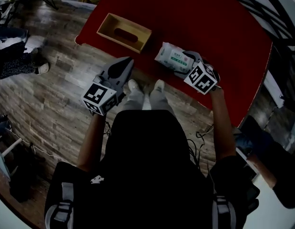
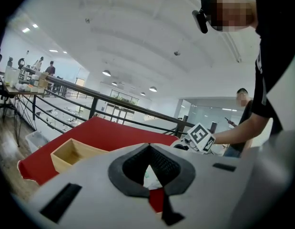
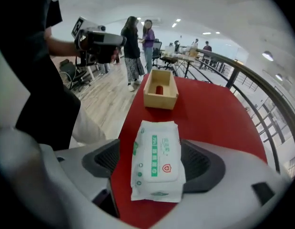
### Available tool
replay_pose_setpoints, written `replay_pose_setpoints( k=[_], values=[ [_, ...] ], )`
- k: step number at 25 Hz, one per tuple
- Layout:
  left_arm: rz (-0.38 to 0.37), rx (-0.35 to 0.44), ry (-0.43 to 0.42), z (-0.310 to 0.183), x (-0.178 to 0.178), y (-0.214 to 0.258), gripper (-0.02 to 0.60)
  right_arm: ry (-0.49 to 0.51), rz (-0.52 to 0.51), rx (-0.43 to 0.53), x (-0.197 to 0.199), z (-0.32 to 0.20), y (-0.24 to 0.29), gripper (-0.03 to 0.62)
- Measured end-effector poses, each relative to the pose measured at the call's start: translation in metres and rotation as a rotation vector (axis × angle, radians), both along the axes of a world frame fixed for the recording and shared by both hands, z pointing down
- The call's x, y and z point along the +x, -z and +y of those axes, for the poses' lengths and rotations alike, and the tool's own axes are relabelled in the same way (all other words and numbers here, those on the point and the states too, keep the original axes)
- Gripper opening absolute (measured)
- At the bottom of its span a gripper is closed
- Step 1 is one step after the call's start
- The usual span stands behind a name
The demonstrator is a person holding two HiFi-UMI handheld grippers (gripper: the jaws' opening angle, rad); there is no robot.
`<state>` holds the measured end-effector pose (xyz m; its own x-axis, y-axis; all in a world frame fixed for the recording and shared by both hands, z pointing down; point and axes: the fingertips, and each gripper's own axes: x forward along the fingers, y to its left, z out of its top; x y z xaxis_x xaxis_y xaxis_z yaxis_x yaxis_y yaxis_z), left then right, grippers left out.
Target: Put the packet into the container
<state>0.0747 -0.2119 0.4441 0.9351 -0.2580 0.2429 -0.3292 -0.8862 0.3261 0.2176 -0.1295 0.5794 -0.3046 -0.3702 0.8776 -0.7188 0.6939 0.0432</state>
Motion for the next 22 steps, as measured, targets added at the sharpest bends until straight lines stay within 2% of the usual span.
replay_pose_setpoints(
  k=[4,9,13,22],
  values=[
    [-0.007,-0.004,0.015,0.003,0.006,-0.004,0.003,0.068,0.067,-0.117,0.009,0.002,-0.027,0.424],
    [-0.015,0.025,0.036,0.002,0.007,-0.012,0.003,0.061,0.1,-0.222,0.014,-0.003,-0.066,0.482],
    [-0.023,0.015,0.034,0.007,0.009,-0.01,0.003,0.046,0.133,-0.259,0.017,-0.006,-0.088,0.502],
    [-0.023,0.014,0.056,0.009,0.001,-0.018,0.003,0.046,0.134,-0.297,0.012,-0.005,-0.108,0.503]
  ],
)
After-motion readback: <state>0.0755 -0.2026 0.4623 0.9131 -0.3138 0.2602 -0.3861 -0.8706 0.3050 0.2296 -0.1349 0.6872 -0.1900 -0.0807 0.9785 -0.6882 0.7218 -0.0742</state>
